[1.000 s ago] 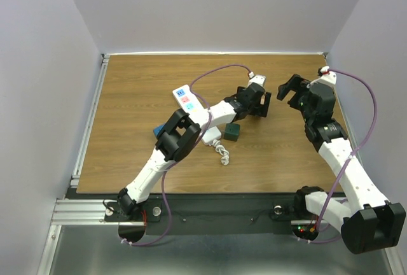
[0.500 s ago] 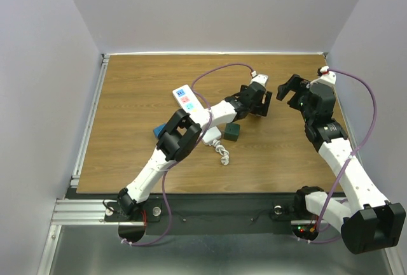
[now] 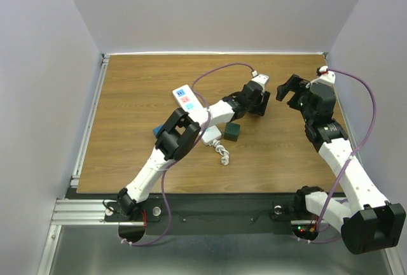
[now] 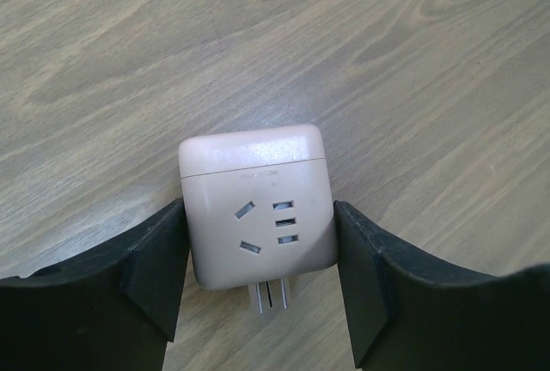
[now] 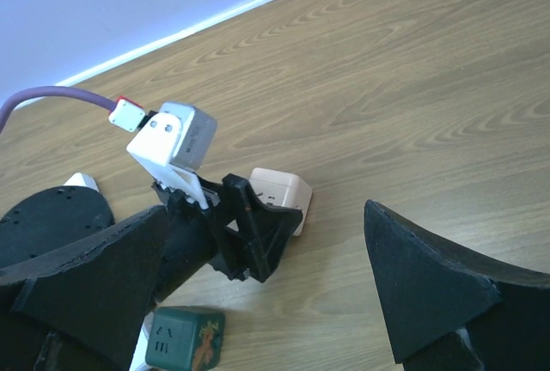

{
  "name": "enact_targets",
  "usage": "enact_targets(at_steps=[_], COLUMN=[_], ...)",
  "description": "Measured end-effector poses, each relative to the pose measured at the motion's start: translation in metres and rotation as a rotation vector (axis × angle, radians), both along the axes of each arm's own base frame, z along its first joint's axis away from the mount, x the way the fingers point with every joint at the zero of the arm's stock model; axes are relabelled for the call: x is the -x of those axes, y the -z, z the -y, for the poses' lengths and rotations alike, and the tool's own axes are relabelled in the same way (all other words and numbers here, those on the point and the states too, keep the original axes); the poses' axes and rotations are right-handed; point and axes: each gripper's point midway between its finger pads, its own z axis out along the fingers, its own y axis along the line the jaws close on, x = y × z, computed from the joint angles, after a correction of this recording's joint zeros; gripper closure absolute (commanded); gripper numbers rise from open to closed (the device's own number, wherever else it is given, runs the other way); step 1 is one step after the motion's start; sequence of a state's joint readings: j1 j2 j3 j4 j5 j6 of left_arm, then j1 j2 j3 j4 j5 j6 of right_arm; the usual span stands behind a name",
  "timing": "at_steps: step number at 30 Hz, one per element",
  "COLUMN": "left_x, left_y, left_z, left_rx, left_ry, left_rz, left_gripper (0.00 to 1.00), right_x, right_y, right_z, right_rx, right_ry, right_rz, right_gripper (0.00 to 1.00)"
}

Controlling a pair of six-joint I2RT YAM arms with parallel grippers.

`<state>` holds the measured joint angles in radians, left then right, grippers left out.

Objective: Insert the plug

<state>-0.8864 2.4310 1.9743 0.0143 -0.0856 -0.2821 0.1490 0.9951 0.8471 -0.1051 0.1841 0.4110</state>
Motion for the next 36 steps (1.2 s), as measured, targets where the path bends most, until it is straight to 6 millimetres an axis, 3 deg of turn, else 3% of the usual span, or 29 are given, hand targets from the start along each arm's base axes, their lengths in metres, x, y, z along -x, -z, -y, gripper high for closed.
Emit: enact_targets(at_steps=[2,8,12,17,23,28,36], left_x=[0.002,0.03,0.042,0.054,0.067,0.091,0.139], left_y=[-0.002,-0.011,-0.047,-0.111,-0.16,-0.189,-0.235], left_z=[-0.002,-0.037,-0.06,-0.088,-0.136,-0.139,-0.135], left_rx=[0.017,0.025,0.098,0.267,0.485,0.638,0.897], left_ry=[0.023,0.127,0.198,0.301,0.351,0.408,0.552], left_rz=[-0.005,-0.089,-0.116,-0.117,-0.164,-0.243,-0.385], left_gripper=[1.0,1.0,1.0,1.0,1.0,1.0,1.0], right_x=[0.0,0.0,0.001,0.006,0.028,0.042,0.054], right_y=[0.0,0.0,-0.002,-0.005,-0.035,-0.051,-0.046], right_z=[-0.001,-0.001,-0.01,-0.039,-0.079,-0.105,-0.131], right_rx=[0.005,0.032,0.052,0.065,0.084,0.092,0.079], right_ry=[-0.008,-0.033,-0.101,-0.29,-0.567,-0.752,-0.957], right_rz=[0.0,0.001,0.009,0.031,0.173,0.271,0.295], right_gripper=[0.0,0.0,0.0,0.0,0.0,0.0,0.0])
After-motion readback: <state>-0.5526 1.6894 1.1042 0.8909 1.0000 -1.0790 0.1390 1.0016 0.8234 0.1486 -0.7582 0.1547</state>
